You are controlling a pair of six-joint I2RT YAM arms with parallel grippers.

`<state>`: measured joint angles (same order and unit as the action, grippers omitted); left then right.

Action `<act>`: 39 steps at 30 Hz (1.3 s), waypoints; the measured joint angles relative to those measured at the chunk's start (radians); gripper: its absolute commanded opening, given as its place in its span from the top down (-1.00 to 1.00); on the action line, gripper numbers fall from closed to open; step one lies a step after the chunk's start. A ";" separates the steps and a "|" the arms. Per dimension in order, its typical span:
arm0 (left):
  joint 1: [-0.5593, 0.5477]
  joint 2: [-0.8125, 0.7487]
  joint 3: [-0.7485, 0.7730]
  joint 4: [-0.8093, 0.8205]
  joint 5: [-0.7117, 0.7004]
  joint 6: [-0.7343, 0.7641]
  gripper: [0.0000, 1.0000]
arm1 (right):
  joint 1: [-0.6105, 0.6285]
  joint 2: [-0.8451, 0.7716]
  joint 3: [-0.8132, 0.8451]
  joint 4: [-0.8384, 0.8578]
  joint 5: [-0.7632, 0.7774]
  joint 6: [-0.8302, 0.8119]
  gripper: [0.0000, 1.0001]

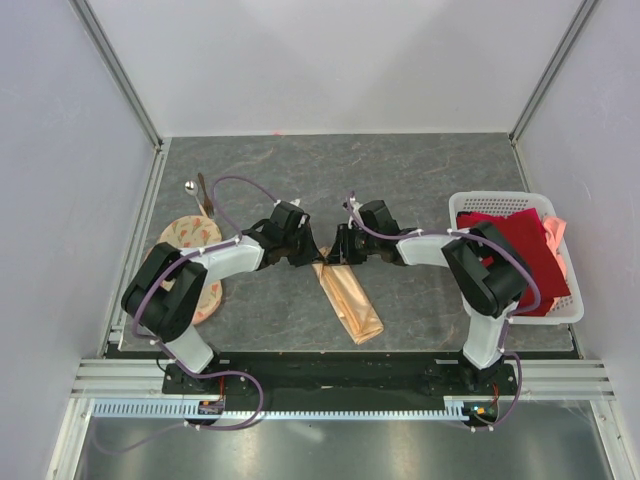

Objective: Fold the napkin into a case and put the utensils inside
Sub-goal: Stuff the top corner of the smaller-rectangle-folded napkin into the folded napkin.

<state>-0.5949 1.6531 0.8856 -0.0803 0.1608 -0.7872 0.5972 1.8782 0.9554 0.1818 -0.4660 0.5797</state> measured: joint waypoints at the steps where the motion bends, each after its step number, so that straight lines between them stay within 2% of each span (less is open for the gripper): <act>1: 0.000 -0.002 0.000 0.000 0.000 0.000 0.96 | -0.005 -0.017 -0.010 -0.008 -0.002 -0.002 0.27; 9: 0.000 -0.005 0.000 0.000 -0.001 0.001 0.96 | -0.026 -0.124 -0.031 -0.036 -0.005 -0.020 0.28; 20: 0.000 -0.009 0.000 -0.001 0.000 0.001 0.96 | -0.026 -0.041 0.008 -0.031 -0.020 -0.026 0.40; 23: 0.000 -0.009 0.000 0.000 0.002 0.001 0.96 | -0.026 -0.019 0.015 -0.015 -0.029 -0.022 0.55; 26: 0.000 -0.009 0.000 0.002 0.005 0.001 0.96 | -0.024 0.019 0.030 0.017 -0.039 -0.011 0.99; 31: 0.001 -0.009 0.000 0.001 0.000 0.001 0.96 | -0.007 0.083 0.035 0.083 -0.071 0.011 1.00; 36: 0.014 -0.001 0.020 -0.022 -0.001 0.002 0.96 | 0.007 0.047 -0.015 0.137 -0.069 0.038 1.00; 39: 0.016 0.009 0.034 -0.027 0.000 0.002 0.96 | 0.006 0.039 -0.025 0.147 -0.060 0.058 0.77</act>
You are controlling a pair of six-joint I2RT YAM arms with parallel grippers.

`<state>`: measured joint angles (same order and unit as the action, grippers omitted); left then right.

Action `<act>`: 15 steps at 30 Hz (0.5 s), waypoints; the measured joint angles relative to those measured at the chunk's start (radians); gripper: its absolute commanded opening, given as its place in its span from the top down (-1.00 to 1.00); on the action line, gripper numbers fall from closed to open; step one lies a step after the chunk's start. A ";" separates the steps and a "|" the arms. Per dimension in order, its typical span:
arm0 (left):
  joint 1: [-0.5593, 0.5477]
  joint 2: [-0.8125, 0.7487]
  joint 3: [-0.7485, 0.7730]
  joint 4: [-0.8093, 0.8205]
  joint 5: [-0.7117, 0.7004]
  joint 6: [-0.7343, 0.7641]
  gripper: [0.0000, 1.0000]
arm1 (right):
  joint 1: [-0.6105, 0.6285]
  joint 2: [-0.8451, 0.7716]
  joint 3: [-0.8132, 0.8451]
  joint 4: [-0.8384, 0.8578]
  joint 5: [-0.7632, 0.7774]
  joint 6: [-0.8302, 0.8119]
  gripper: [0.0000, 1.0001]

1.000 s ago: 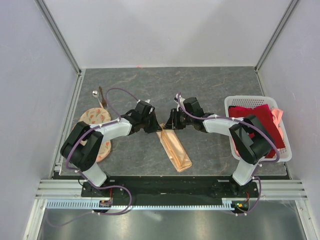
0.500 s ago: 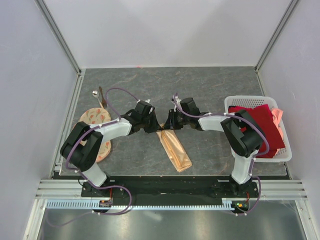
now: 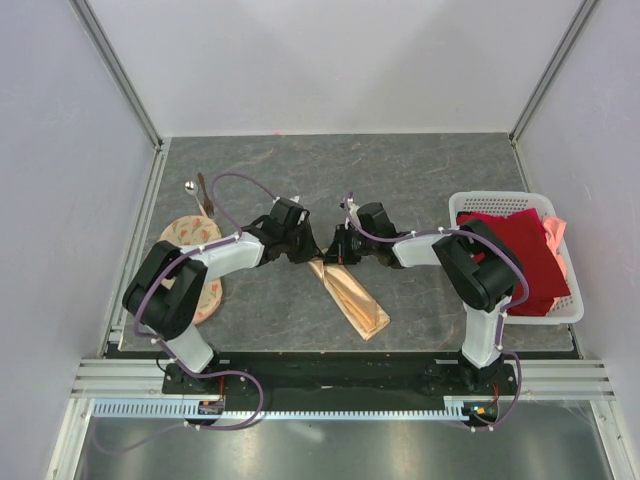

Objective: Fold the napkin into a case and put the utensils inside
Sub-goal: Stuff the top corner of the smaller-rectangle-folded napkin into the folded napkin.

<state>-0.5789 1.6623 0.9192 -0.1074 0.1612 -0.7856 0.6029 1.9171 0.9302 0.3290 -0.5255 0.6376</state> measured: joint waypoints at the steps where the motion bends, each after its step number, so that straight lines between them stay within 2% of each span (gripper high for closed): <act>1: 0.000 0.002 0.000 0.000 0.001 0.000 0.96 | 0.000 0.001 0.002 -0.005 0.002 0.003 0.70; 3: 0.000 0.002 0.000 -0.003 -0.002 0.000 0.94 | 0.000 0.010 0.014 -0.021 0.000 0.002 0.57; 4: 0.000 0.002 0.000 -0.006 -0.006 0.000 0.88 | 0.000 0.016 0.029 -0.041 0.000 0.001 0.43; 10: 0.006 -0.031 -0.018 -0.021 -0.011 0.006 0.36 | -0.002 0.000 0.053 -0.120 0.016 -0.035 0.19; 15: 0.005 -0.106 -0.033 -0.039 -0.013 0.013 0.31 | 0.000 -0.064 0.053 -0.195 0.019 -0.072 0.11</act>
<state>-0.5735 1.5562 0.8864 -0.1463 0.1482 -0.7723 0.6029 1.8526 0.9833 0.1345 -0.5060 0.5652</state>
